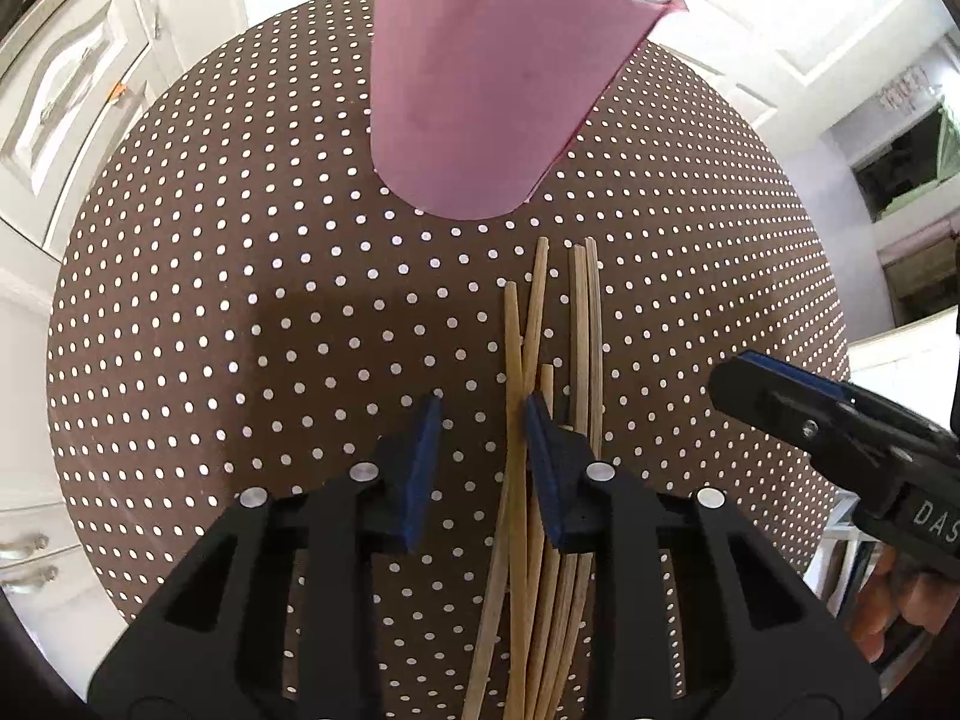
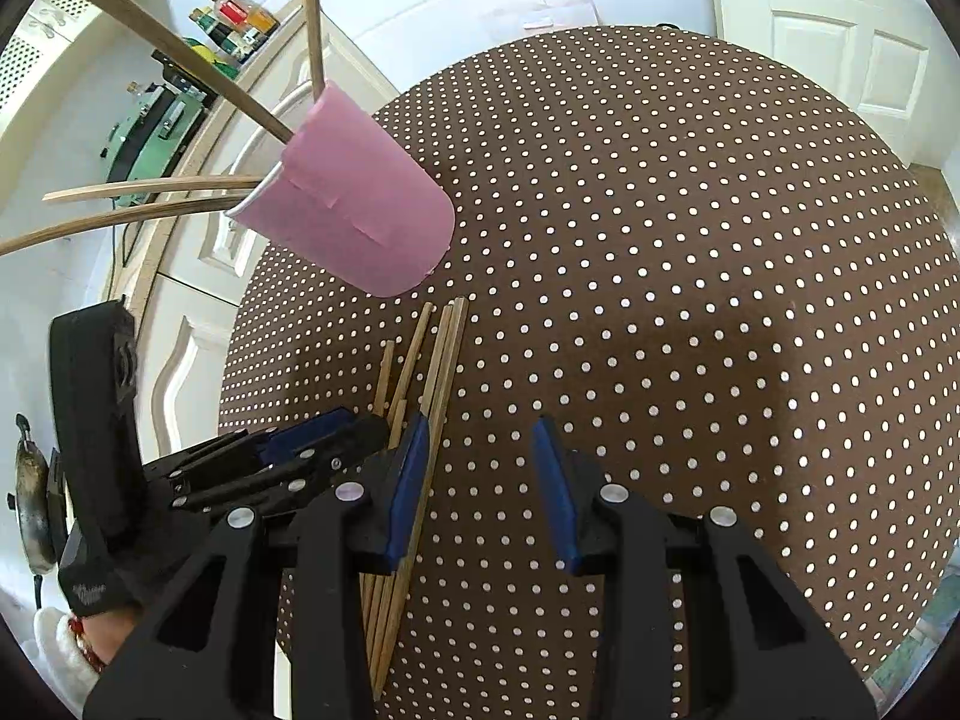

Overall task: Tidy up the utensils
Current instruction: 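Return both grippers to the pile and close the left gripper on a chopstick, then close the right gripper on a chopstick while the left gripper holds its chopstick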

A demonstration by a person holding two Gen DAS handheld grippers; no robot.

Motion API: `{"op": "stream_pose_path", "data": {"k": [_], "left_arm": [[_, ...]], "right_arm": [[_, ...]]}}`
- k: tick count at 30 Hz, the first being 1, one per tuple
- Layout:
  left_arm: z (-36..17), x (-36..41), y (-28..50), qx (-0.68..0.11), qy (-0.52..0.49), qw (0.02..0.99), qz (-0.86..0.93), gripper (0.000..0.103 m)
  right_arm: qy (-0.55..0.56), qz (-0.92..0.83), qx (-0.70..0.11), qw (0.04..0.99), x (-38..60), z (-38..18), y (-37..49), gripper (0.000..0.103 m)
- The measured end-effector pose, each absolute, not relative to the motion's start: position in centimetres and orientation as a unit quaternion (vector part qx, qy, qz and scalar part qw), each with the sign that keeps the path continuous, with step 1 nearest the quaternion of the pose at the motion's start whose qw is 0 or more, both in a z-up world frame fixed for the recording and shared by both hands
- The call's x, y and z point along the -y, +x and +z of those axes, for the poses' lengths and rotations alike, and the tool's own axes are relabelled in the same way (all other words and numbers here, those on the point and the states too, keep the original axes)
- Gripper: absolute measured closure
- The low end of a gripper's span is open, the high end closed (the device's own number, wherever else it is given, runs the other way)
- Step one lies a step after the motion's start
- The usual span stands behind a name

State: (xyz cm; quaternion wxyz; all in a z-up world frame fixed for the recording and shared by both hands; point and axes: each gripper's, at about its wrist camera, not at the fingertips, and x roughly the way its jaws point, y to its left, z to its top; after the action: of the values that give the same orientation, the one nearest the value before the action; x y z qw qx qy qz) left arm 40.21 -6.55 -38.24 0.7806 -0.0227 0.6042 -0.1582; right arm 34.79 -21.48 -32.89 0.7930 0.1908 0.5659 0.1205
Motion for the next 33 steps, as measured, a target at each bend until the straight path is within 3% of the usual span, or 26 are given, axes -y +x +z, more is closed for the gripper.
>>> {"op": "stream_pose_path", "data": {"k": [5,8,33], "left_arm": [[-38.5,8.9,41.7,-0.607,-0.024,0.774,-0.178,0.094],[-38.9,9.2,42.0,-0.610,-0.037,0.770,-0.183,0.096],[-38.9,1.3,42.7,-0.618,-0.098,0.765,-0.155,0.097]], "right_arm": [[0.180,0.114,-0.586,0.782,20.0,-33.5,36.4,0.069],[0.169,0.109,-0.603,0.772,19.2,-34.0,37.4,0.069],[0.026,0.081,-0.622,0.778,13.3,-35.4,38.7,0.069]]}}
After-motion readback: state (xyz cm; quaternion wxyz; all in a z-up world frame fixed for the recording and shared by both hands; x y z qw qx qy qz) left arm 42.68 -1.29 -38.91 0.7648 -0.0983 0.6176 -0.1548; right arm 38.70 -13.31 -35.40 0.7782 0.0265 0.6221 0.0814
